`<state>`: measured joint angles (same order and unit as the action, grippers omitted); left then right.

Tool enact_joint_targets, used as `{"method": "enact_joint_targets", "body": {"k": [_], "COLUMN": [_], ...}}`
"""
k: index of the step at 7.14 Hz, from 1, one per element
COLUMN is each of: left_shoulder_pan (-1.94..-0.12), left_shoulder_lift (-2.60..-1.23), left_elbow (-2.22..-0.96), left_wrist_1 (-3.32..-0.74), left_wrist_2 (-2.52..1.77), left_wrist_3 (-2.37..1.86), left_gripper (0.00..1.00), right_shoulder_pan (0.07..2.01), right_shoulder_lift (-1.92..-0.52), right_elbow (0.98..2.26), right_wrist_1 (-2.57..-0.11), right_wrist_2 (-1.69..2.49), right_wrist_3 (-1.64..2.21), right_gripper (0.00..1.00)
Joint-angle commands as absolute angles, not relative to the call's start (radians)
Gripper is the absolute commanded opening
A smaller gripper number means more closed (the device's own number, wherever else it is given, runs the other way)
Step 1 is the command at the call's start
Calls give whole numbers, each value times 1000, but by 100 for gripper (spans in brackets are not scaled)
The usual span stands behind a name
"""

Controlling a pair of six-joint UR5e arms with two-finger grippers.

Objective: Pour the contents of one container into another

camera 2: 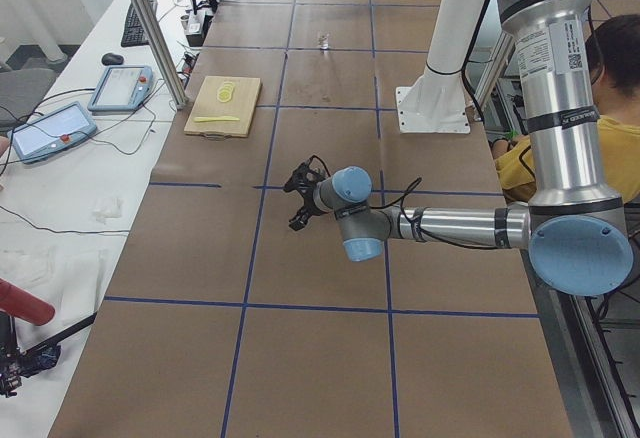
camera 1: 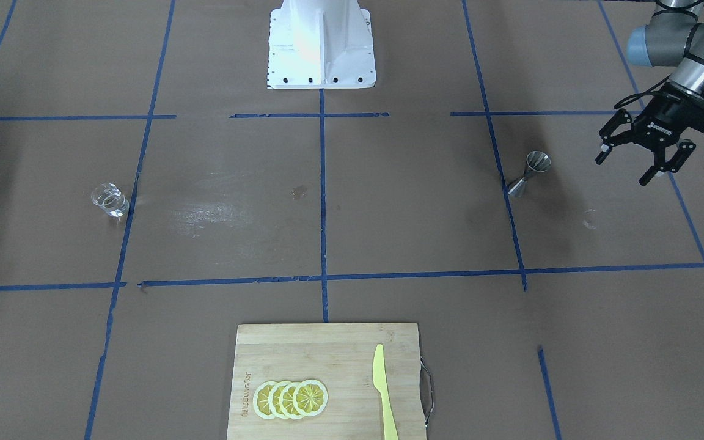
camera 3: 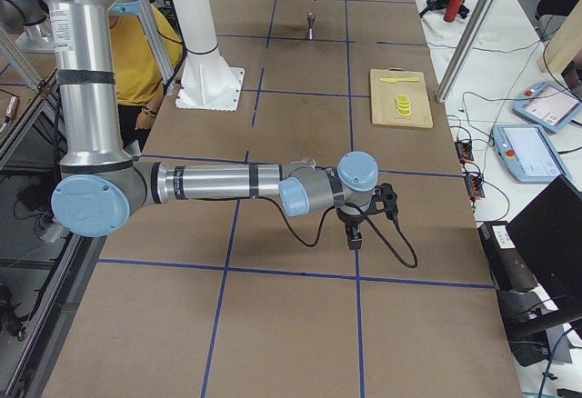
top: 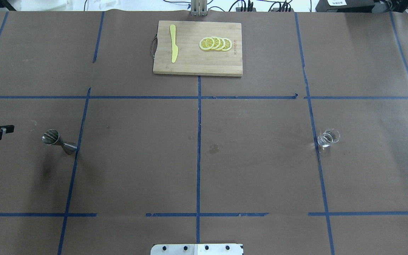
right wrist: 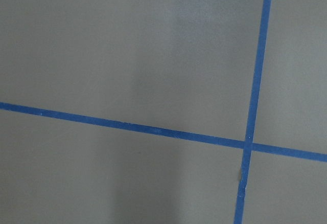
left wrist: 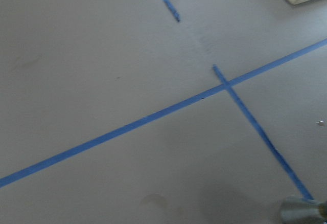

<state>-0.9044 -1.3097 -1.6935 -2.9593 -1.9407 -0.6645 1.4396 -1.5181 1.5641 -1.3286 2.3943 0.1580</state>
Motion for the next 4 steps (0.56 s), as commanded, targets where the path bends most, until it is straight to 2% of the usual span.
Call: {"method": "enact_joint_targets", "body": {"k": [1,4], "left_shoulder_pan": [-792,-708], "left_shoulder_lift": [-1223,-1204], "left_elbow": [-1720,-1729], "left_wrist_1": [-3137,-3180], "left_wrist_2": [-1889,-1754], "left_wrist_3": [-686,-745], "left_gripper": [100,100], "right_shoulder_pan": [1439,1439], "right_shoulder_lift": [-1519,-1519], "right_elbow": [1562,1566], "right_wrist_1": [-1327,-1327], "right_wrist_2": [2395,2396], "right_wrist_3": [161,163], "right_gripper": [100,100]}}
